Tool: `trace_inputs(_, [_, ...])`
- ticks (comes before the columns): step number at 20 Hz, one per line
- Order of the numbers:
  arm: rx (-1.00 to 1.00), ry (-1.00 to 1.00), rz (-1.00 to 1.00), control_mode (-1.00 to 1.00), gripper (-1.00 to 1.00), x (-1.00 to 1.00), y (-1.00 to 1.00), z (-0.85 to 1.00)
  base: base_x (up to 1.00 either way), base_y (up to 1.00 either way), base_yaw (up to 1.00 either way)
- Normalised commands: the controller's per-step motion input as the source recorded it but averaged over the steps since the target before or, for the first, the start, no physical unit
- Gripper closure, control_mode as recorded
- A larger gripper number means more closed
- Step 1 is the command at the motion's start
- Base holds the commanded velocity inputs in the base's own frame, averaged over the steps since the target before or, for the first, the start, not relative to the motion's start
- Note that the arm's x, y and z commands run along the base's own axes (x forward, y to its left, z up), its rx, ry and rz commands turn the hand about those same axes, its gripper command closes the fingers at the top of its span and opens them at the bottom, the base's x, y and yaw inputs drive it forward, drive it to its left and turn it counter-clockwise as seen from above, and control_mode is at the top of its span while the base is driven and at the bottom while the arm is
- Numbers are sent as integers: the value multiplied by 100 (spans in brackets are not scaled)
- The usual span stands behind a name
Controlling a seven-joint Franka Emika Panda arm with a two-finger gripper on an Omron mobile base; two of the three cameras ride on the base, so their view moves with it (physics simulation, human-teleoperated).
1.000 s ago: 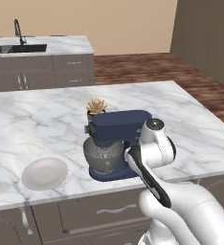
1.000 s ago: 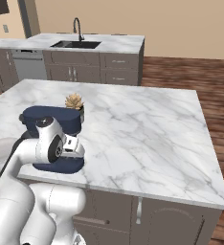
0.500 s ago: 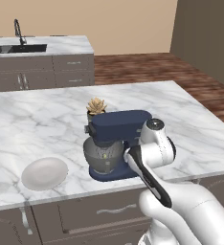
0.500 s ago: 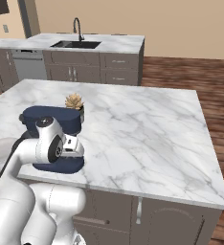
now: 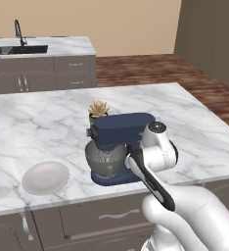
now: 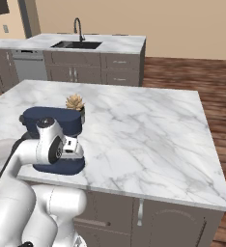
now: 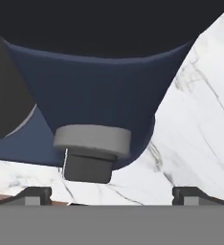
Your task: Add butter and sugar cubes to the stand mixer bowl and then turn on the stand mixer to begin making frosting.
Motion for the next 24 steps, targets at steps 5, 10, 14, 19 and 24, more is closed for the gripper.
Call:
trace_inputs(5, [0, 1, -1, -100, -100, 1, 11, -15, 0, 0, 0])
trace_inputs(10, [0, -4, -8, -100, -100, 15, -7, -2, 0, 0, 0])
trace_inputs(14, [0, -10, -9, -100, -100, 16, -17, 0, 0, 0, 0])
trace_inputs(19, [0, -12, -8, -100, -100, 5, -27, 0, 0, 0, 0])
trace_inputs(24, [0, -11, -8, -100, -100, 0, -44, 0, 0, 0, 0])
